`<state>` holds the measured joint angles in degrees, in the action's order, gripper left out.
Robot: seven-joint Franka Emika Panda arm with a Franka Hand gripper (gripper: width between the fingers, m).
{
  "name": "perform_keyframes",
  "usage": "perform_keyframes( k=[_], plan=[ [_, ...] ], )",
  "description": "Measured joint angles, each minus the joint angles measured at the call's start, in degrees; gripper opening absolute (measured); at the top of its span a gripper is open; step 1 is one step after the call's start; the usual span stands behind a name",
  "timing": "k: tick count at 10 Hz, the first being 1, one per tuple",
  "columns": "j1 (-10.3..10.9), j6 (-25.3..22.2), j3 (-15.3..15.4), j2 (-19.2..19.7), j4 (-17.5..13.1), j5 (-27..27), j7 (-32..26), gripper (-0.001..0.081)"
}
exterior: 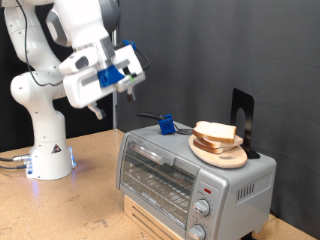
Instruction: Make a piece of toast with the oven
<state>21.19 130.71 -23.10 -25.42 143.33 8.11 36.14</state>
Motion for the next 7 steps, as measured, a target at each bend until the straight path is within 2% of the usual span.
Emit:
perform_keyframes(
  k=[4,7],
  plan=[
    [0.31,7.45,2.03,6.58,3.36,0.39,0.85,0.0808],
    [0.47,11.47,2.8,8.94,5.59,0.79,0.85,0.0808]
  ],
)
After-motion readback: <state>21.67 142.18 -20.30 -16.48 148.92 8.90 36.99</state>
